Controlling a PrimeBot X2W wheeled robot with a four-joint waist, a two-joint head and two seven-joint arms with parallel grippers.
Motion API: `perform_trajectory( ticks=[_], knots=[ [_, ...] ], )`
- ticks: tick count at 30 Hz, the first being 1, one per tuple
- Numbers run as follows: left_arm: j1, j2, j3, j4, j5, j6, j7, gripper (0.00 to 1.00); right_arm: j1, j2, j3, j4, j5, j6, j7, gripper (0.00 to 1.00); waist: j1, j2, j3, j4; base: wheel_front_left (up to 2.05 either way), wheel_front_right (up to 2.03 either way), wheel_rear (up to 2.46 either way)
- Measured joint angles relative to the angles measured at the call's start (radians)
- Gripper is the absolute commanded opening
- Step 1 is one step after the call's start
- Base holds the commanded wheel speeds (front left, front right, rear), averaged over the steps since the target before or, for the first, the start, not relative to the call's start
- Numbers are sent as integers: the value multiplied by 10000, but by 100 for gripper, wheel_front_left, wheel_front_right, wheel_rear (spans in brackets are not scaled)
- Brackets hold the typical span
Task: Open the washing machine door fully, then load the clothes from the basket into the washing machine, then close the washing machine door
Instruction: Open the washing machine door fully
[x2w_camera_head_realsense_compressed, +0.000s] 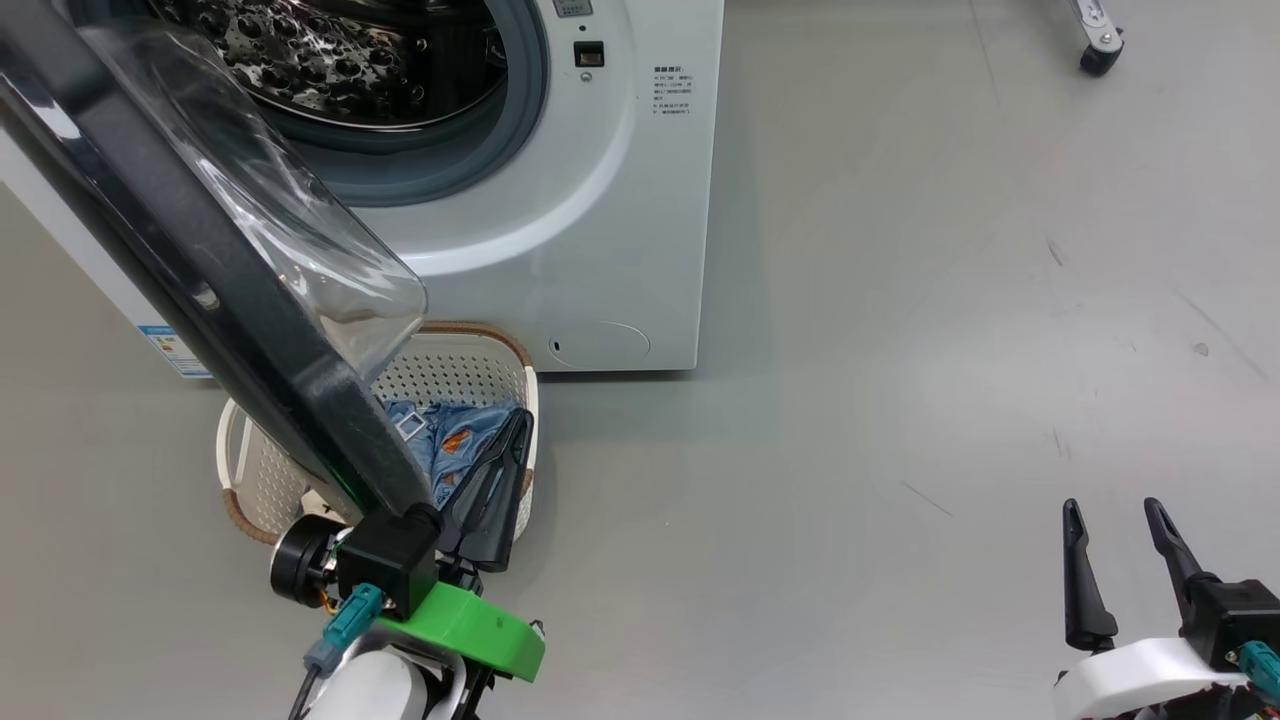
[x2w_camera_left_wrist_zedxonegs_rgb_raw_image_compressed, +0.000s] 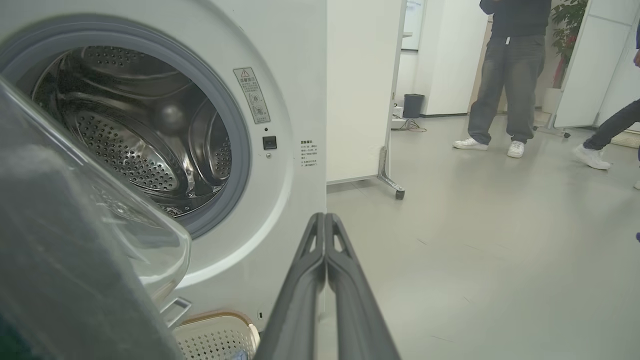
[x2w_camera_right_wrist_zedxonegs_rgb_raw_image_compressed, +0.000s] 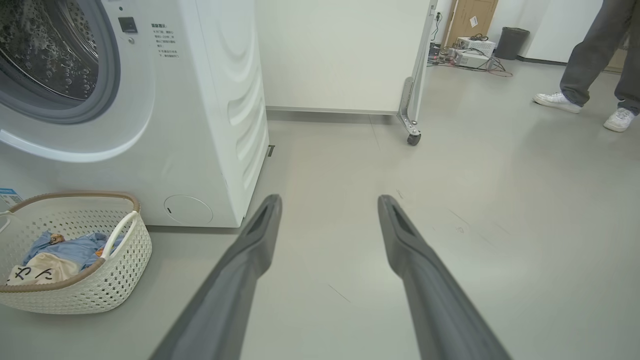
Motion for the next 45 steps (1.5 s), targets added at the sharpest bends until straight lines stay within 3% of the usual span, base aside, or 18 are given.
perform_trajectory(
  ticks=[32,45],
  knots=[
    [-449,-113,991,1473,-173,180,0,0,-202,230,-90,174,-109,343,0,100,0,0,303,199,0,0,0],
    [-546,-385,1055,1662,-174,209,0,0,-206,303,-217,253,-109,360,0,100,0,0,193,619,0,0,0]
  ],
)
